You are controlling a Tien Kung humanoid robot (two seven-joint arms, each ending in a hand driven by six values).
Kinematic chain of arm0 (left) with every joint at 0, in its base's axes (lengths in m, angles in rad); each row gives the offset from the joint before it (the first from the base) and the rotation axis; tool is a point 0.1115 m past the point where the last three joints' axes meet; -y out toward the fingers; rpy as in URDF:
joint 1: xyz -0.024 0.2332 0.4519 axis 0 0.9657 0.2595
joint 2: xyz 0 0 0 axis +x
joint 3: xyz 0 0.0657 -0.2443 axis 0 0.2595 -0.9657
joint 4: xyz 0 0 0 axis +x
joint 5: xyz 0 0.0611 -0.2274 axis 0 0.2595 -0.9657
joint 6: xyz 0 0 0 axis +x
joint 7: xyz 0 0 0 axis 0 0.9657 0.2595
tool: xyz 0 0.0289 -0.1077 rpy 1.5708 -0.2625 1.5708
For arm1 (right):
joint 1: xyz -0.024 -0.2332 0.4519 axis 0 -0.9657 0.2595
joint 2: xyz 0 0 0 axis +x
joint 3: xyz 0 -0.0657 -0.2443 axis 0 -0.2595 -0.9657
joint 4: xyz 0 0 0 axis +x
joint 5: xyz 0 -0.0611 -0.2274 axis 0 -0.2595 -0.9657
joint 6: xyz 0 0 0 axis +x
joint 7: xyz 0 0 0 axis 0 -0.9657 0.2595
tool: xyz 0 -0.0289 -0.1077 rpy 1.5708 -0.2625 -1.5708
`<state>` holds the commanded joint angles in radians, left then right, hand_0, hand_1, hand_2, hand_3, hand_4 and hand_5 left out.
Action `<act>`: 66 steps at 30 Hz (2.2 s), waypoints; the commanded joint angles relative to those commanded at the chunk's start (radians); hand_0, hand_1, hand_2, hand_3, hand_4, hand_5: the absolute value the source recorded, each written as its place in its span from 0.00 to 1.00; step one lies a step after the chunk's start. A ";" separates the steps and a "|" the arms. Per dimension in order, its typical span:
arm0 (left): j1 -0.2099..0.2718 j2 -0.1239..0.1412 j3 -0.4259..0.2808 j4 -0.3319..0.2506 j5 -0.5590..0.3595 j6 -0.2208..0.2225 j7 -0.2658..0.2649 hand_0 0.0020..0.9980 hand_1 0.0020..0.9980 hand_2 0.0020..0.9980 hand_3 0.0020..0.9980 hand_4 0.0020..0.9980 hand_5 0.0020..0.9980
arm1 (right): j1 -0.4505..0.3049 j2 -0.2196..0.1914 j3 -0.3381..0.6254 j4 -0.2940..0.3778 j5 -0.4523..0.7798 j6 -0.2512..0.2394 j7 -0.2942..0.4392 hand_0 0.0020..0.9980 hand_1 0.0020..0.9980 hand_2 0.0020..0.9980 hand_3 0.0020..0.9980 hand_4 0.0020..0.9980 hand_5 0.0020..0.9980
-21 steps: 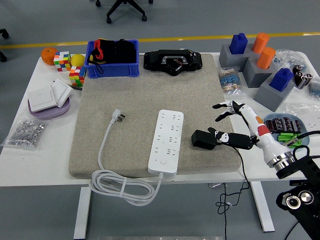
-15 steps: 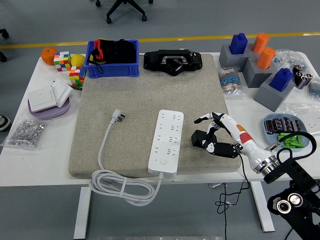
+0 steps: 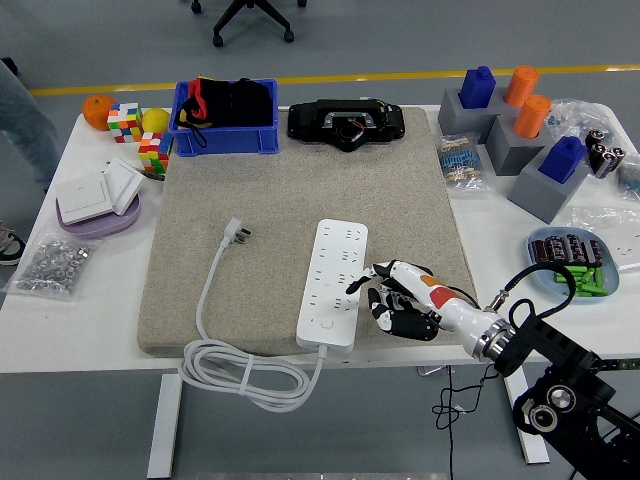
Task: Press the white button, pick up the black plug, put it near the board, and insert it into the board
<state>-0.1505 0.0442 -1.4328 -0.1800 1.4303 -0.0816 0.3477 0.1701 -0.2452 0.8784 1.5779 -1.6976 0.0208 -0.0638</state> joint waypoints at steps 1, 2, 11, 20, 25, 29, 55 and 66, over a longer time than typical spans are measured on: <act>0.000 0.000 -0.001 0.000 0.000 0.000 0.000 0.78 0.71 0.67 0.74 0.65 0.54 | 0.005 0.002 -0.005 -0.004 -0.003 0.002 -0.002 0.00 0.00 0.04 0.61 0.29 0.00; 0.000 0.000 -0.001 0.000 0.000 0.000 0.000 0.77 0.71 0.67 0.74 0.65 0.54 | 0.006 0.002 -0.006 -0.006 -0.004 0.002 -0.002 0.00 0.00 0.04 0.61 0.28 0.00; 0.001 0.001 0.000 0.000 -0.003 0.001 0.000 0.78 0.71 0.67 0.74 0.65 0.54 | 0.057 0.025 -0.076 -0.063 -0.014 0.015 -0.015 0.00 0.00 0.04 0.61 0.28 0.00; 0.000 0.001 0.004 0.000 -0.007 0.001 0.000 0.77 0.71 0.67 0.74 0.65 0.54 | 0.088 0.026 -0.131 -0.114 -0.008 0.015 -0.010 0.00 0.00 0.04 0.60 0.28 0.00; -0.002 0.002 0.003 0.000 -0.004 0.001 0.001 0.77 0.71 0.67 0.74 0.65 0.54 | 0.102 0.033 -0.145 -0.128 -0.026 0.003 0.001 0.00 0.00 0.04 0.60 0.28 0.00; -0.002 0.001 0.003 0.000 -0.006 0.001 0.000 0.77 0.71 0.66 0.74 0.65 0.54 | 0.108 0.034 -0.150 -0.133 -0.040 -0.003 0.008 0.00 0.00 0.04 0.59 0.27 0.00; -0.004 0.004 0.010 0.000 -0.001 -0.001 0.001 0.77 0.71 0.66 0.74 0.65 0.54 | 0.130 0.020 -0.198 -0.192 -0.055 -0.035 0.042 0.00 0.00 0.04 0.58 0.26 0.00; -0.003 0.006 0.012 0.000 -0.002 -0.002 0.003 0.77 0.71 0.66 0.74 0.65 0.54 | 0.139 0.019 -0.219 -0.198 -0.052 -0.066 0.073 0.00 0.00 0.04 0.57 0.26 0.00</act>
<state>-0.1538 0.0500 -1.4207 -0.1800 1.4281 -0.0840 0.3503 0.3094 -0.2262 0.6590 1.3796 -1.7493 -0.0454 0.0089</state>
